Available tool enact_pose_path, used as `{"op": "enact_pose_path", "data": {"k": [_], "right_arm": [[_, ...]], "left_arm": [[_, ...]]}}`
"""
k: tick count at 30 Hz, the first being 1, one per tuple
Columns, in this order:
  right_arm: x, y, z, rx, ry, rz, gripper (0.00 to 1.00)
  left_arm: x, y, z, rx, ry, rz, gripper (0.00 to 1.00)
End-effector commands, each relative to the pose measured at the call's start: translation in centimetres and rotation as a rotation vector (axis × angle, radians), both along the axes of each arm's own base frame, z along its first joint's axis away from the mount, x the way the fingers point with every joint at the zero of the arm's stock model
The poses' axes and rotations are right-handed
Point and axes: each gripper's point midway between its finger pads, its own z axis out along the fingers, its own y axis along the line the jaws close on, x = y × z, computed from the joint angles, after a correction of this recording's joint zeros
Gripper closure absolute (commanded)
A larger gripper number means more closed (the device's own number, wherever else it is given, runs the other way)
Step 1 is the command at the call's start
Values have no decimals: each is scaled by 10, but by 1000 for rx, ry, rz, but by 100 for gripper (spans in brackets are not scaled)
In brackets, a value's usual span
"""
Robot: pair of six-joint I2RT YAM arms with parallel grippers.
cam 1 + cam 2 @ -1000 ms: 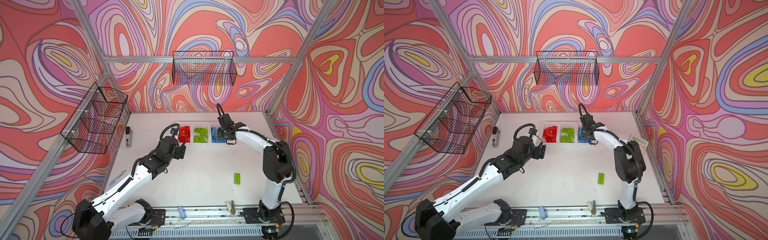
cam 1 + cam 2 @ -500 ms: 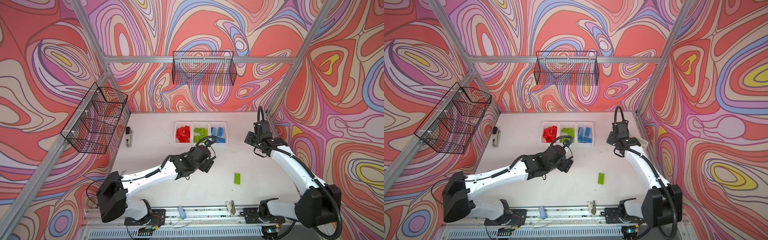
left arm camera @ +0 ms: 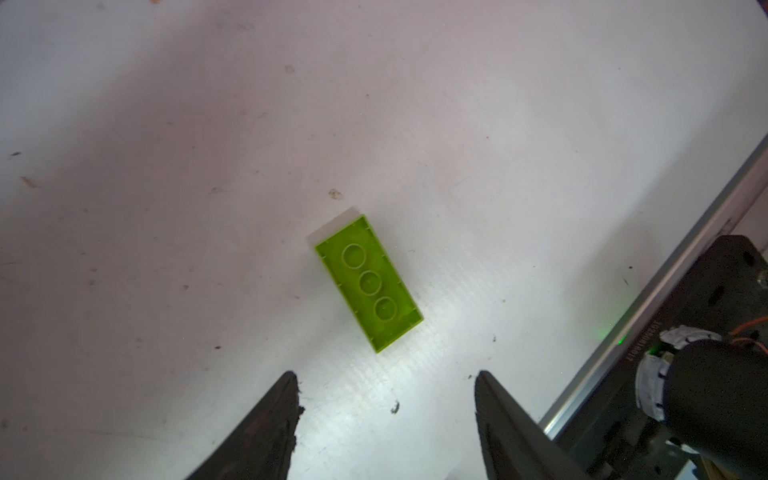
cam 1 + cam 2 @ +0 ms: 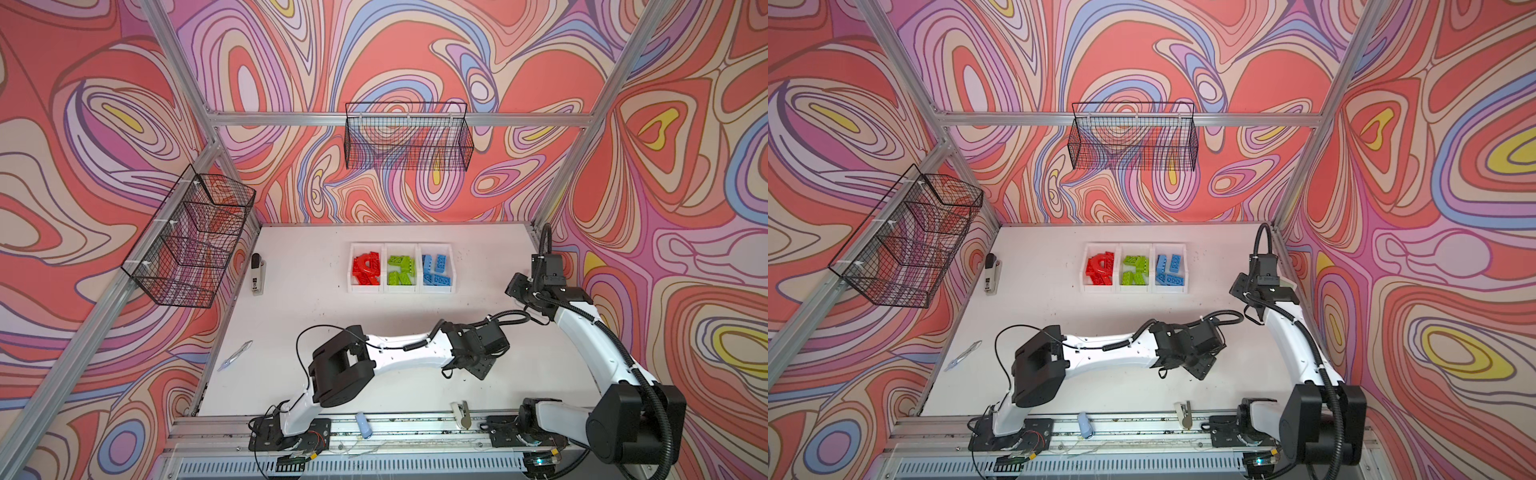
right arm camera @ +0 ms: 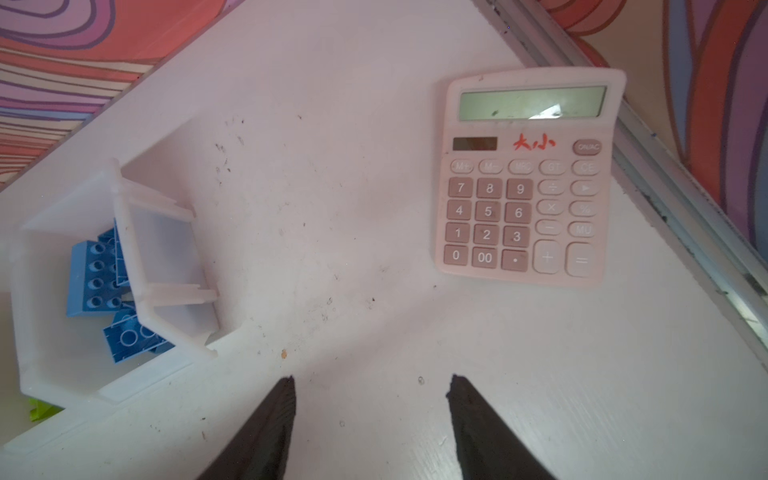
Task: Sort the legos into containers by color
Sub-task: 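Reach left gripper to last lime-green brick while right gripper withdraws toward calculator, then lower left gripper and grasp lime-green brick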
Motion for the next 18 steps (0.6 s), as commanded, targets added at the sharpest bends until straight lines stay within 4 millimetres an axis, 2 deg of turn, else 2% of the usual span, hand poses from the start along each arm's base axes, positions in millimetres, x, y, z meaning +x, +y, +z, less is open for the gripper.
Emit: {"op": "enact_pose_path", "data": {"k": [1, 4, 8, 14, 18], "right_arm": [[3, -14, 20, -5, -67, -27, 37], [6, -10, 21, 35, -93, -25, 37], [7, -8, 16, 46, -87, -19, 38], [7, -7, 13, 52, -85, -17, 37], [7, -6, 9, 60, -81, -16, 38]], "left_arm": [[-10, 11, -24, 139, 78, -7, 33], [-8, 4, -34, 182, 80, -23, 33], [2, 9, -46, 219, 85, 11, 35], [11, 10, -47, 207, 70, 33, 35], [14, 10, -57, 213, 83, 35, 35]]}}
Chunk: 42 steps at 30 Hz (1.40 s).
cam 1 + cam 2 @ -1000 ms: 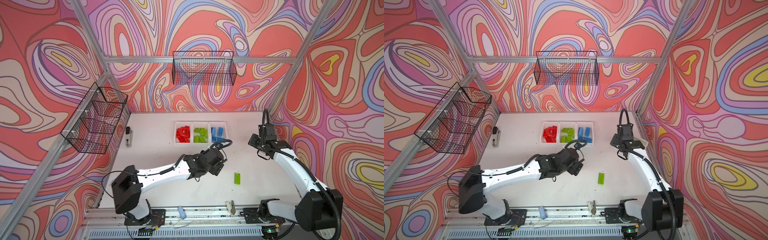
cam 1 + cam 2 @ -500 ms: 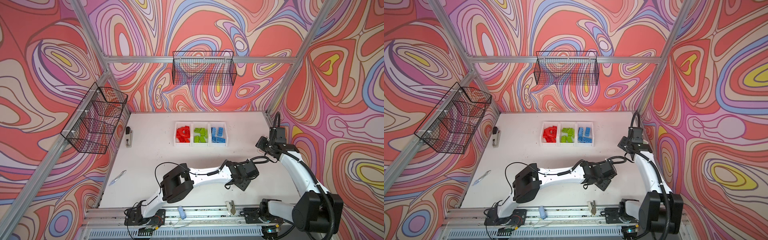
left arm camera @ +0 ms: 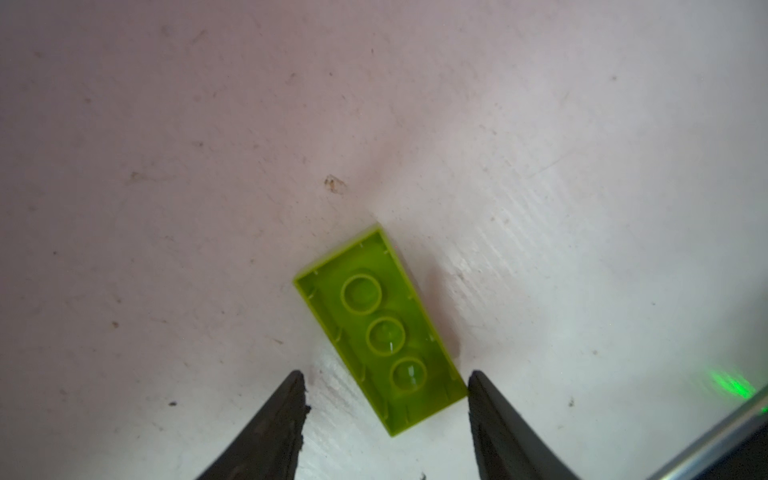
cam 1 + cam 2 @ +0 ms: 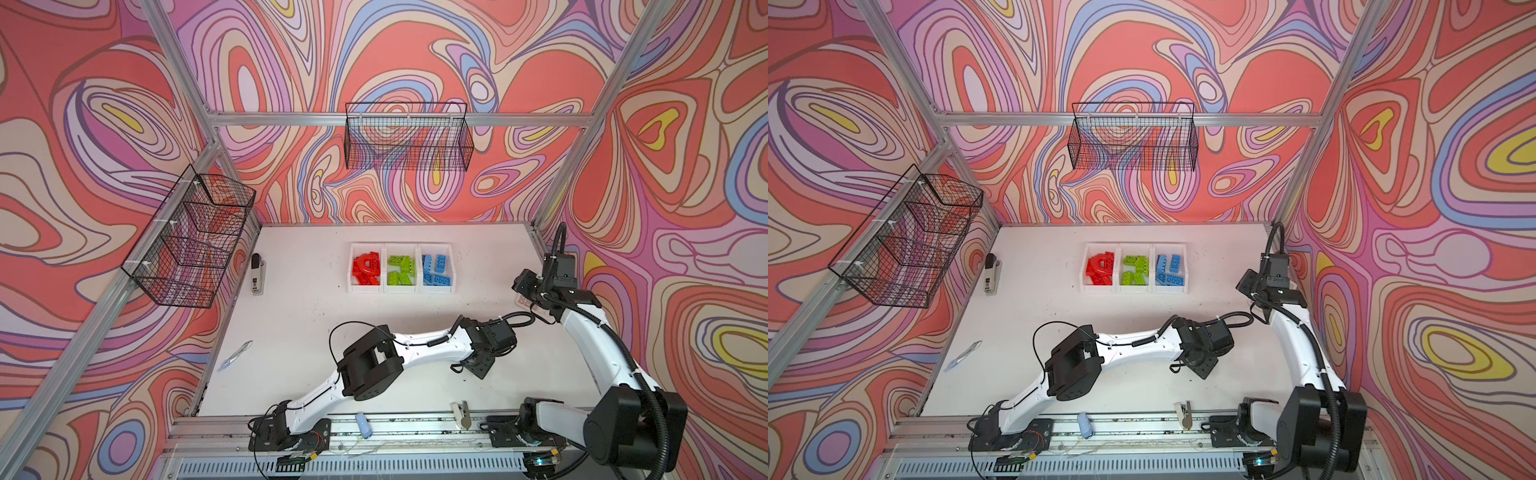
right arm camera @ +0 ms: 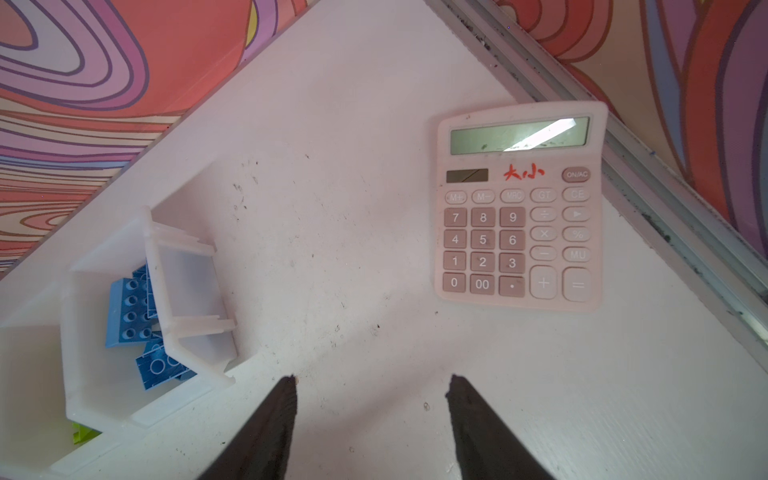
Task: Sort the legos into containers by color
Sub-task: 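Lower left gripper and grasp lime-green brick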
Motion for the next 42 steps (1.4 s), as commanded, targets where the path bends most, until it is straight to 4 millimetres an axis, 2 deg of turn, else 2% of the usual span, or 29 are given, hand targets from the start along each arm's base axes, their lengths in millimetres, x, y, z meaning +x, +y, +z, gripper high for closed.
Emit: {"op": "enact_pose_path", "data": {"k": [1, 7, 12, 17, 22, 25, 26, 28, 31, 35, 39, 42], "right_arm": [[-1, 2, -2, 13, -5, 1, 38], [-1, 1, -2, 12, -4, 2, 38], [0, 2, -3, 16, -1, 5, 38], [-2, 3, -7, 16, 7, 7, 39], [-3, 3, -10, 15, 16, 15, 39], [-4, 4, -12, 16, 22, 19, 39], [-4, 5, -13, 19, 22, 20, 39], [-5, 5, -14, 21, 25, 20, 39], [-6, 5, -16, 25, 27, 19, 39], [-7, 5, -16, 23, 29, 20, 39], [-8, 4, -13, 16, 28, 16, 39], [-9, 4, -13, 14, 29, 16, 39]], "left_arm": [[4, 6, -12, 37, 13, 18, 35], [14, 4, -19, 35, 8, 22, 39], [26, 8, -17, 30, -13, 31, 54], [41, 20, -12, 45, -48, 29, 64], [53, 38, -5, 42, -97, -4, 66], [60, 52, -6, 62, -112, -26, 62], [61, 55, -5, 67, -123, -33, 56], [62, 57, -3, 62, -136, -73, 38], [69, 58, 2, 67, -172, -90, 26], [74, 55, -1, 50, -156, -88, 27], [73, 52, -8, 50, -104, -55, 35], [68, 43, -6, -1, -69, -38, 37]]}}
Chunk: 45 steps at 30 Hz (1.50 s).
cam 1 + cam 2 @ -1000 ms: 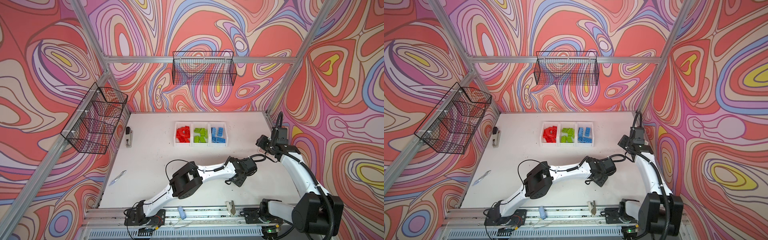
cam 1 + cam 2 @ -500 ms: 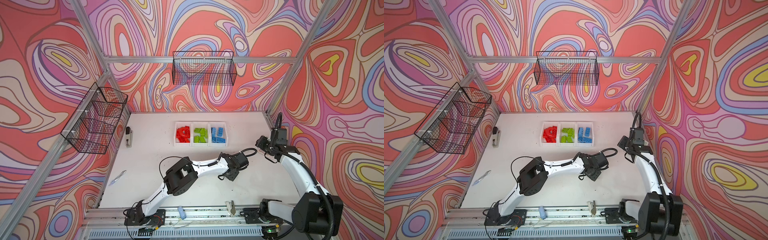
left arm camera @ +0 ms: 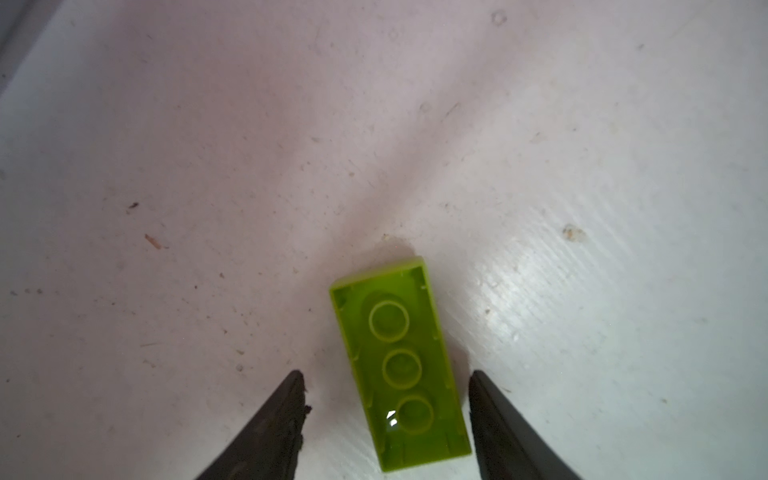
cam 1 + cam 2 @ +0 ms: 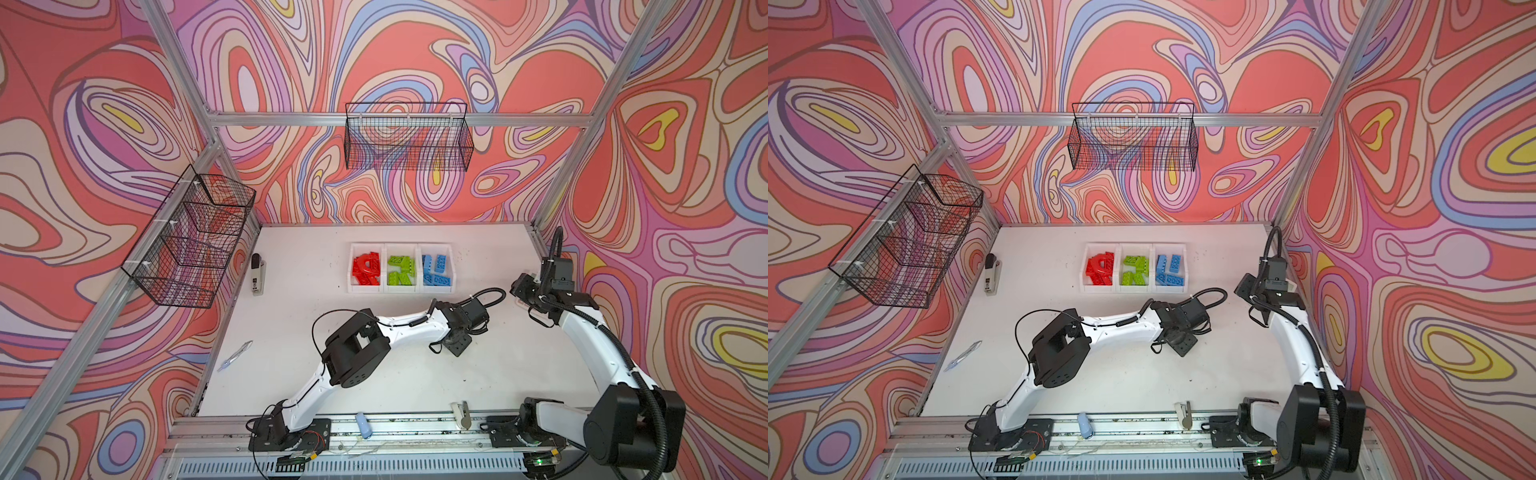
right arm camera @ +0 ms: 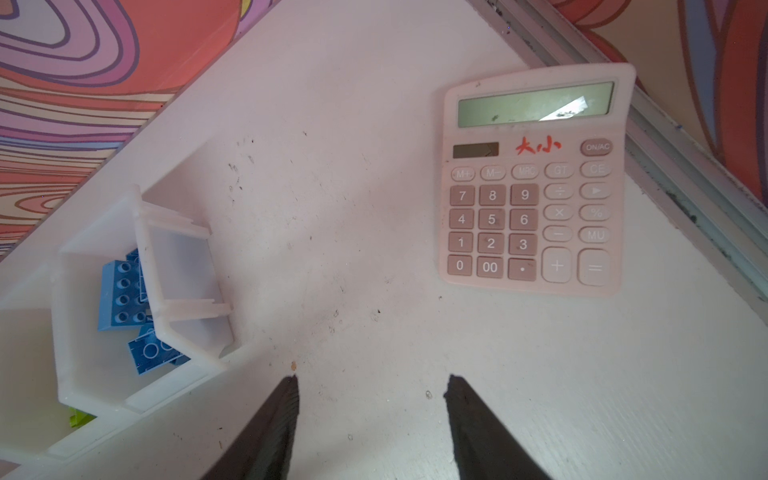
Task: Sort the legos into containers by color
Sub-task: 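Lower left gripper and grasp lime-green brick, then carry lime-green brick with left gripper into middle bin and release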
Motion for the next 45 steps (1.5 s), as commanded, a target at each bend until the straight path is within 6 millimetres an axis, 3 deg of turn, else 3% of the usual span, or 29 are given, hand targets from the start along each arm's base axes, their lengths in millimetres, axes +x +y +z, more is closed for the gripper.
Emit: {"op": "enact_pose_path", "data": {"k": [1, 5, 12, 16, 22, 27, 31, 37, 41, 45], "right_arm": [[-4, -1, 0, -6, 5, -2, 39], [-4, 0, -1, 1, 5, -1, 39], [-6, 0, 1, -7, 6, 0, 39], [-7, 0, 1, -7, 3, 0, 40], [-7, 0, 0, -3, 3, 1, 40], [-11, 17, -20, 74, 26, 57, 41], [-23, 34, -42, 146, 52, 106, 43], [-41, 53, -60, 169, 82, 156, 43], [-47, 69, -69, 193, 97, 185, 43], [-48, 84, -68, 180, 98, 213, 43]], "left_arm": [[-4, -6, -3, -35, 59, 29, 38], [-6, -13, -1, -79, 98, 54, 38], [-4, -1, -25, -14, 129, 97, 45], [-2, 3, -28, -4, 124, 105, 55], [10, 16, -14, 12, 70, 114, 69], [26, 34, 17, -15, -3, 135, 73], [56, 52, 54, -85, -64, 187, 74], [136, 99, 108, -168, -208, 326, 74], [187, 132, 111, -161, -253, 414, 72], [223, 146, 100, -149, -259, 454, 72]]}}
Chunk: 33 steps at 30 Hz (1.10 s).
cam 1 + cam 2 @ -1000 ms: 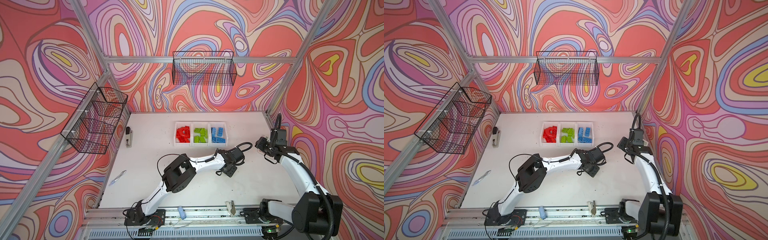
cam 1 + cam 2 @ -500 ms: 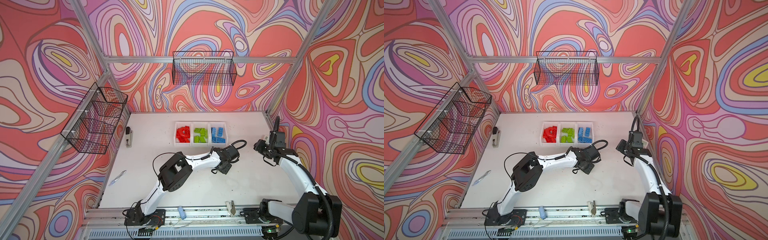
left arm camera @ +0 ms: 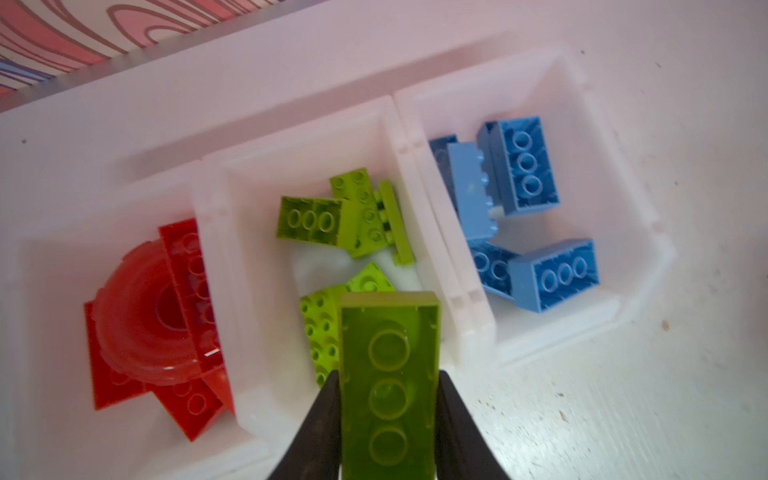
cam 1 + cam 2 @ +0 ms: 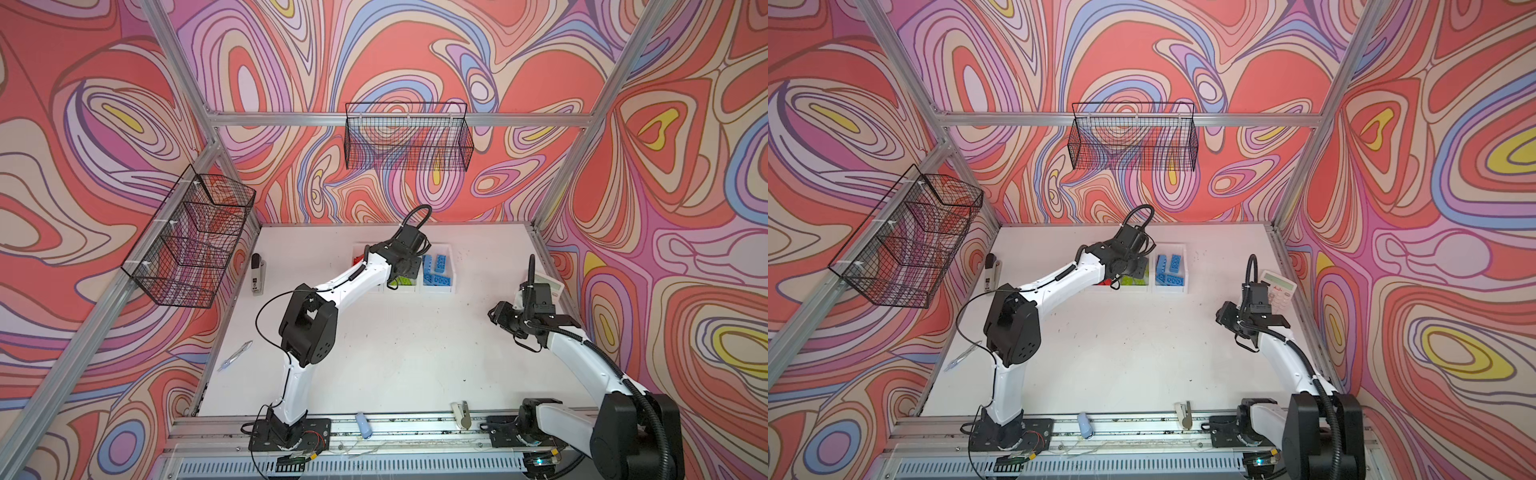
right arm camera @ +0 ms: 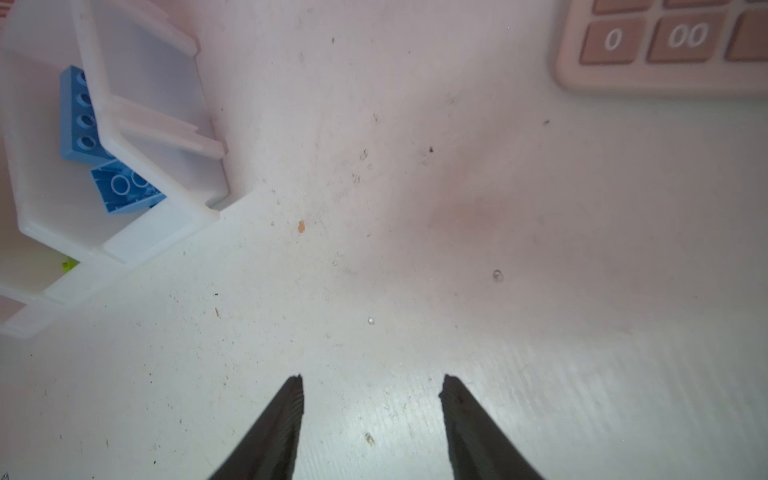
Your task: Sort the legos into containers by color
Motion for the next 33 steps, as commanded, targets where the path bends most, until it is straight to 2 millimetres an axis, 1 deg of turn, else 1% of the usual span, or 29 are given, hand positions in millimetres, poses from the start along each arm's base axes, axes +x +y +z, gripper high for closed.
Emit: {"op": "enact_pose_path", "data": {"k": [1, 2, 3, 7, 9, 10, 12, 15, 18, 19, 21, 23, 25, 27, 30, 33], "right_arm": [[3, 11, 6, 0, -31, 7, 43], [4, 14, 7, -4, -32, 11, 43], [4, 16, 8, -8, -31, 15, 43], [4, 17, 9, -19, -32, 9, 43], [7, 15, 10, -31, -33, 5, 43], [9, 14, 12, -37, -36, 4, 43], [14, 14, 15, -43, -40, 2, 43], [24, 11, 22, -63, -53, -2, 43], [36, 3, 30, -115, -71, -24, 42], [40, 0, 33, -133, -83, -35, 42], [51, -4, 41, -156, -125, -45, 41], [61, -4, 48, -162, -177, -42, 41], [71, -7, 56, -176, -229, -55, 41], [80, -14, 65, -213, -281, -84, 40], [89, -24, 78, -286, -383, -102, 39], [92, -33, 84, -372, -495, -98, 38]], "left_arm": [[20, 2, -24, 50, 14, -1, 72], [25, 4, -26, 58, 14, 6, 69], [29, 5, -27, 59, 14, 15, 65], [34, 8, -24, 53, -1, 30, 33], [33, 11, -18, 49, -15, 35, 22], [31, 12, -13, 46, -26, 35, 18], [28, 19, 0, 43, -53, 43, 14], [22, 37, 30, 32, -115, 75, 13], [13, 70, 58, 5, -188, 136, 12], [10, 82, 64, -3, -214, 157, 12], [0, 113, 74, -8, -281, 219, 11], [-10, 145, 75, -17, -331, 282, 10], [-23, 178, 69, -35, -353, 351, 10], [-39, 213, 61, -49, -361, 441, 10], [-64, 251, 50, -2, -394, 542, 10], [-85, 278, 39, 75, -454, 602, 9]]}}
